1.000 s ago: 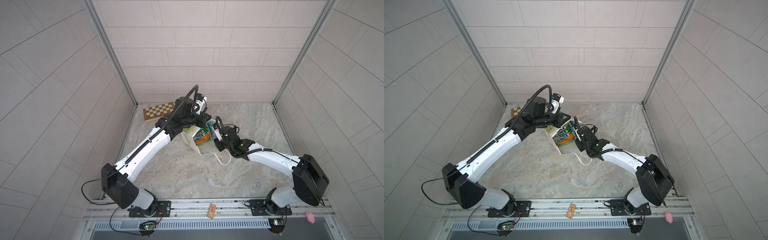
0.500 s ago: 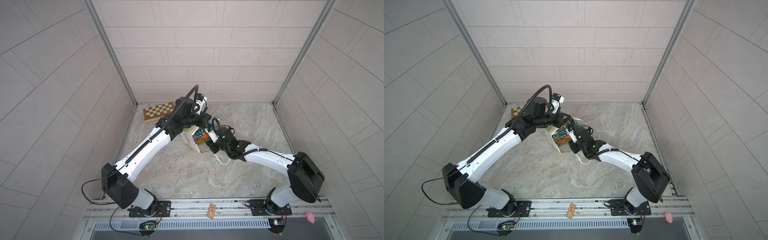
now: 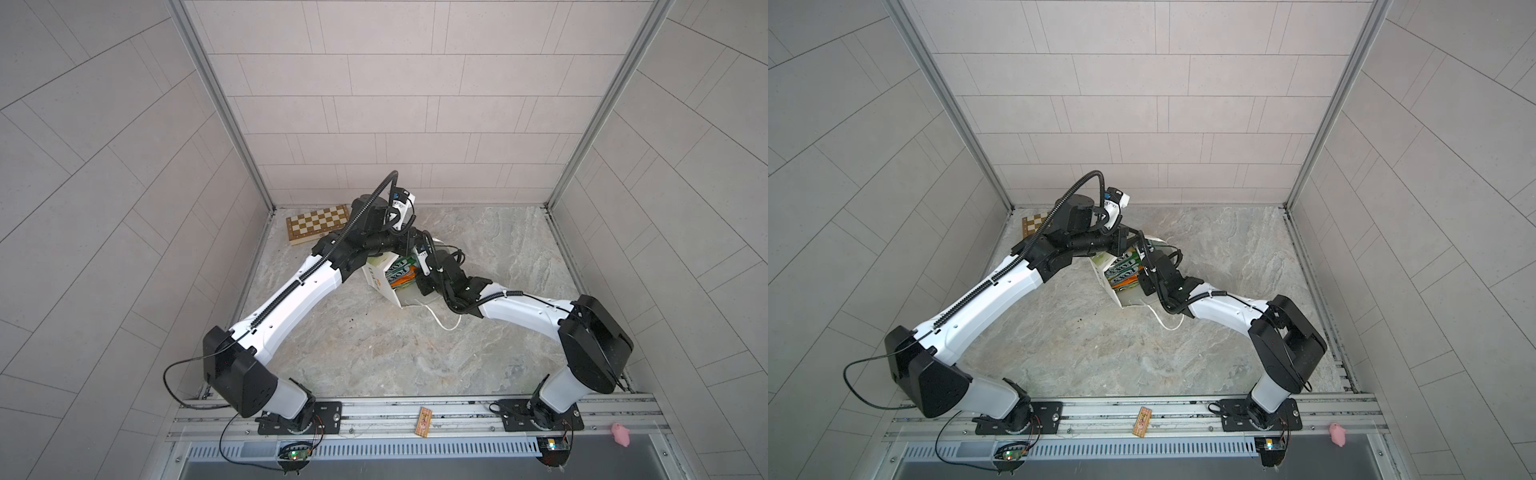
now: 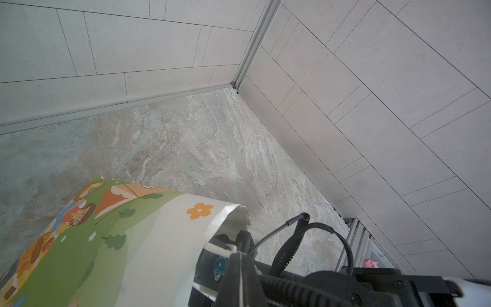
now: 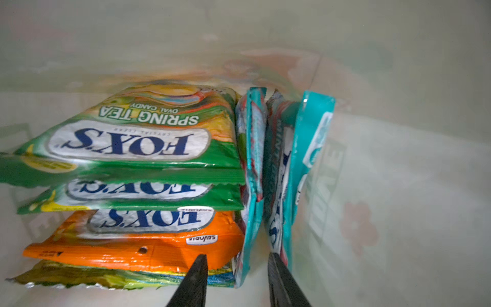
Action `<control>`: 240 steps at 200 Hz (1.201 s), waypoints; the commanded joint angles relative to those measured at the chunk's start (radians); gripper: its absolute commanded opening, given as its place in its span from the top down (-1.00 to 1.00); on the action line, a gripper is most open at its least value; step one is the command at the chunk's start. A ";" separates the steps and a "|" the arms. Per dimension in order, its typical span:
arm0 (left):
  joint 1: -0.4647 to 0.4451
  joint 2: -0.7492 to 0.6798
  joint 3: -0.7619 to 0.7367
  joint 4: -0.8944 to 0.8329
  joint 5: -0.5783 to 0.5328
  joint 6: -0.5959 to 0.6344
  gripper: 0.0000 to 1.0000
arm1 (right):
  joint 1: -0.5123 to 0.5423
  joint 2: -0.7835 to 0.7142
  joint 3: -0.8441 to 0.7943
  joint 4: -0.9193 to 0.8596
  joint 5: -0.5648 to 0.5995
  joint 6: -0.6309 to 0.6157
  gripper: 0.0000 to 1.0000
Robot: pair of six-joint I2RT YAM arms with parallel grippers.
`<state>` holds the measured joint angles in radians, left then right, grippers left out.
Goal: Take the snacks out of the paper bag
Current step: 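Lower the right gripper into the bag and grasp the teal FOX'S packet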
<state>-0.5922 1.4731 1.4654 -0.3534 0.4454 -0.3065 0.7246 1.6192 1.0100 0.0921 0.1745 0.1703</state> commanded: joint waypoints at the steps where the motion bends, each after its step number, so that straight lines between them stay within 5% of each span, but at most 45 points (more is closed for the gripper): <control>1: -0.011 -0.040 -0.001 0.032 0.024 0.006 1.00 | 0.003 0.025 0.032 0.017 0.082 0.012 0.24; 129: -0.014 -0.046 -0.004 0.031 0.027 0.013 1.00 | 0.001 0.167 0.150 -0.072 0.088 0.038 0.33; 169: -0.015 -0.048 -0.007 0.025 -0.010 0.022 1.00 | 0.001 0.170 0.162 -0.091 0.057 0.039 1.00; 240: -0.014 -0.043 -0.012 0.004 -0.096 0.040 1.00 | 0.001 0.030 0.090 -0.069 0.013 0.029 1.00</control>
<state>-0.5991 1.4620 1.4601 -0.3561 0.3851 -0.2878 0.7208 1.7386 1.1229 0.0315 0.2127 0.2127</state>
